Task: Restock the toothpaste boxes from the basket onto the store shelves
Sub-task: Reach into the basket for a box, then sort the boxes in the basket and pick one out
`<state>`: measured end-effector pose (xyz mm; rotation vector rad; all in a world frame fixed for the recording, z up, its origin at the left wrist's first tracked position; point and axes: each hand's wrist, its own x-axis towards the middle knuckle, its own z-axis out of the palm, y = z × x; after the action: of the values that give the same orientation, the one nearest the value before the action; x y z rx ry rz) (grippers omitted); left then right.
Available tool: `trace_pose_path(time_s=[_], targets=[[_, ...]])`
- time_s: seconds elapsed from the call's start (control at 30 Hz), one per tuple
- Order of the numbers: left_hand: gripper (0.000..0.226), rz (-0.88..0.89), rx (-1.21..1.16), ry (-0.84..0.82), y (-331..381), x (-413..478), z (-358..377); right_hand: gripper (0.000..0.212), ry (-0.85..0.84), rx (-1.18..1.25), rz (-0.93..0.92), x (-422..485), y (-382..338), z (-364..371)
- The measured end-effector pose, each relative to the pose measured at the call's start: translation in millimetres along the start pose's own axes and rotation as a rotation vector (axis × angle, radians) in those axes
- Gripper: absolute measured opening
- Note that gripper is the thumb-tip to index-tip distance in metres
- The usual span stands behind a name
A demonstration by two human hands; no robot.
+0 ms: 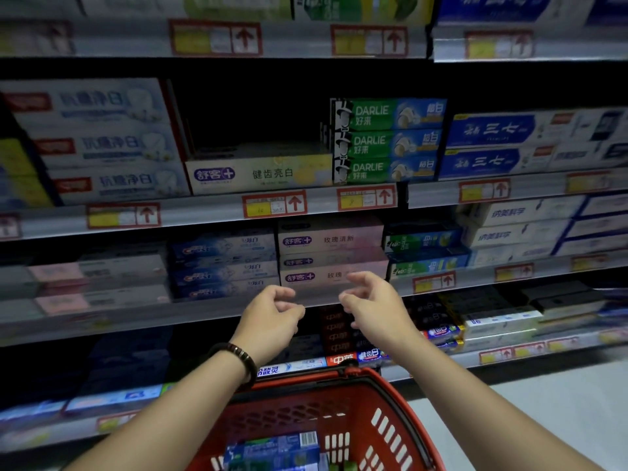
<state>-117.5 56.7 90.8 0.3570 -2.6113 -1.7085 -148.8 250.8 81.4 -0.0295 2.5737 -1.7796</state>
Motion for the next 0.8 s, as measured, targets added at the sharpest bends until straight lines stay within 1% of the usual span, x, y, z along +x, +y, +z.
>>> trace_pose_path(time_s=[0.3,0.43,0.57,0.8], targets=[[0.015,-0.033,0.016,-0.038,-14.4,-50.4,-37.9,0.032,-0.092,-0.035,0.003,-52.1,2.2,4.6],[0.013,-0.056,0.033,-0.05,-34.2,-78.1,-53.7,0.028,-0.118,-0.047,0.013,-74.2,14.2,14.6],[0.014,-0.116,0.043,-0.056,-67.4,-102.8,-66.1,0.025,-0.173,-0.058,0.053,-94.5,36.6,25.6],[0.011,-0.193,0.07,-0.051,-113.6,-125.8,-89.0,0.018,-0.186,0.004,0.192,-113.7,58.2,36.4]])
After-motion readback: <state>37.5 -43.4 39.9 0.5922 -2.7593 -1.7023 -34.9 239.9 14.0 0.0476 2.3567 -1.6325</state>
